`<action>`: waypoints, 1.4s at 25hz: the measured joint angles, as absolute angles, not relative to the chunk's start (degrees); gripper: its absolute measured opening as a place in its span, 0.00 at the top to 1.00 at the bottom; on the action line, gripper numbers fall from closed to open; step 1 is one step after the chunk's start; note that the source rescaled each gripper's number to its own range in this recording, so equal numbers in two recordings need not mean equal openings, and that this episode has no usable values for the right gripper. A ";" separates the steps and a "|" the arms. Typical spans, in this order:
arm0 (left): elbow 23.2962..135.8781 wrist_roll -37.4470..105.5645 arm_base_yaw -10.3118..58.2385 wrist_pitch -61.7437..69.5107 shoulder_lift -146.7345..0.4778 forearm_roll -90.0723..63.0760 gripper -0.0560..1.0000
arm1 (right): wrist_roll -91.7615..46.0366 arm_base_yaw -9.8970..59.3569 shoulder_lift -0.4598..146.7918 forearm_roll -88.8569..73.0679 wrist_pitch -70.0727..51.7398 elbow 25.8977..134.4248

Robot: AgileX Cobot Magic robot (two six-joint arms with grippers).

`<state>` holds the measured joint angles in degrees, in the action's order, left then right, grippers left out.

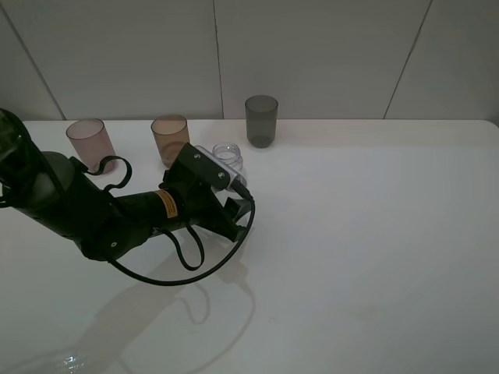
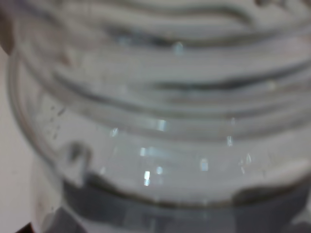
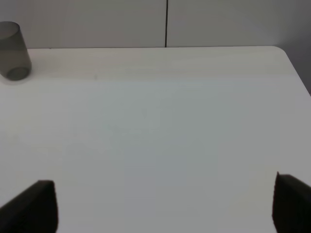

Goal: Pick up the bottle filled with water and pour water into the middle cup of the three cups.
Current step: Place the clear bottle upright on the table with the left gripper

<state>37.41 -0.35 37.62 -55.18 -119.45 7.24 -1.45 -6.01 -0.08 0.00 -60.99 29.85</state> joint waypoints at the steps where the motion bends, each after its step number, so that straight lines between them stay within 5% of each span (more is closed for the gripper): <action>1: 37.41 -0.35 37.62 -55.18 -119.45 7.24 0.87 | -1.45 -6.01 -0.08 0.00 -60.99 29.85; 2: 37.41 -0.35 37.62 -55.18 -119.45 7.24 0.66 | -1.45 -6.01 -0.08 0.34 -60.99 29.85; 3: 37.41 0.00 37.62 -55.20 -119.45 7.24 0.34 | -1.45 -6.01 -0.08 0.00 -60.99 29.85; 5: 37.41 0.00 37.62 -55.31 -119.45 7.24 0.11 | -1.45 -6.01 -0.08 0.00 -60.99 29.85; 7: 37.41 0.30 37.62 -55.36 -119.45 7.24 0.02 | -1.45 -6.01 -0.08 0.00 -60.99 29.85; 24: 37.25 3.08 37.62 -55.14 -108.17 7.03 0.00 | -1.45 -6.01 -0.08 0.00 -60.99 29.85; 35: 37.31 6.53 37.62 -21.00 -75.82 -1.09 0.00 | -1.45 -6.01 -0.08 0.34 -60.99 29.85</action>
<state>37.31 6.53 37.62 -21.00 -75.82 -1.09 -1.45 -6.01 -0.08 0.34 -60.99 29.85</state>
